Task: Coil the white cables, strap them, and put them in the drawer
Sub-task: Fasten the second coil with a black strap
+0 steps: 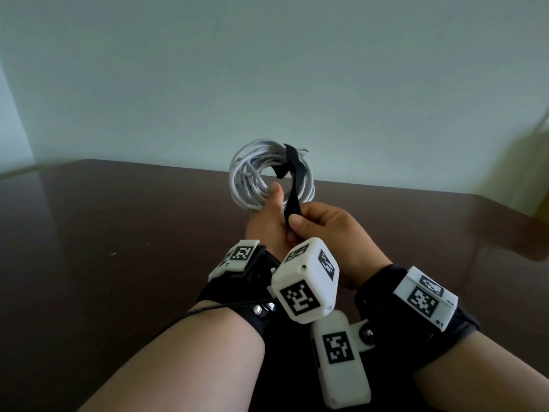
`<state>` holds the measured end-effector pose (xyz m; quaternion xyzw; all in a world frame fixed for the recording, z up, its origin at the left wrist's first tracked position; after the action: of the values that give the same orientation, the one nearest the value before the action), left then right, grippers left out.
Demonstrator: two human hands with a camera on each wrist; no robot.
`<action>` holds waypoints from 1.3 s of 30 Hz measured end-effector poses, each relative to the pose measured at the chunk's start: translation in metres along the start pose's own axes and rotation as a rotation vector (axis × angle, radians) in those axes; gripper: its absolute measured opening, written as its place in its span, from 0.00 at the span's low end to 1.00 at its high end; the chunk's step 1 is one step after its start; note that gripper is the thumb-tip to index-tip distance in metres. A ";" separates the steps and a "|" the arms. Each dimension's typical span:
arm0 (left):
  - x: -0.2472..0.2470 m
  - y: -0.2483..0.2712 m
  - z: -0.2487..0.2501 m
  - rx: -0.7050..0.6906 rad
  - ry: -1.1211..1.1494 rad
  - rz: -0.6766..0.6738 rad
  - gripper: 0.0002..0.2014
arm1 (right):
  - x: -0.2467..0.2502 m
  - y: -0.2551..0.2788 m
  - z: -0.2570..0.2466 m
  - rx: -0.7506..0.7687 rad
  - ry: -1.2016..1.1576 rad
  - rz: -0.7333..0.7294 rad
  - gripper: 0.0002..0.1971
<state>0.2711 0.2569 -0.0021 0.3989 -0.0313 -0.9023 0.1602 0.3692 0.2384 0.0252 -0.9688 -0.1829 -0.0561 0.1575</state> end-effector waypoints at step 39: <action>0.003 0.019 0.017 -0.242 -0.303 0.242 0.06 | 0.059 -0.028 0.026 -0.035 -0.127 0.585 0.07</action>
<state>0.2619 0.2368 0.0110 0.2300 0.0057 -0.9233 0.3076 0.4150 0.2916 0.0187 -0.9845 0.0954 0.0495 0.1386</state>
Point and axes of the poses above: each hand's wrist, its own y-axis away from the middle knuckle, its own x-axis out of the back of the hand, z = x × y, the point moved 3 cm from there along -y, towards the middle knuckle, and after that the axes turned 9 degrees about z, right-handed, at the moved point
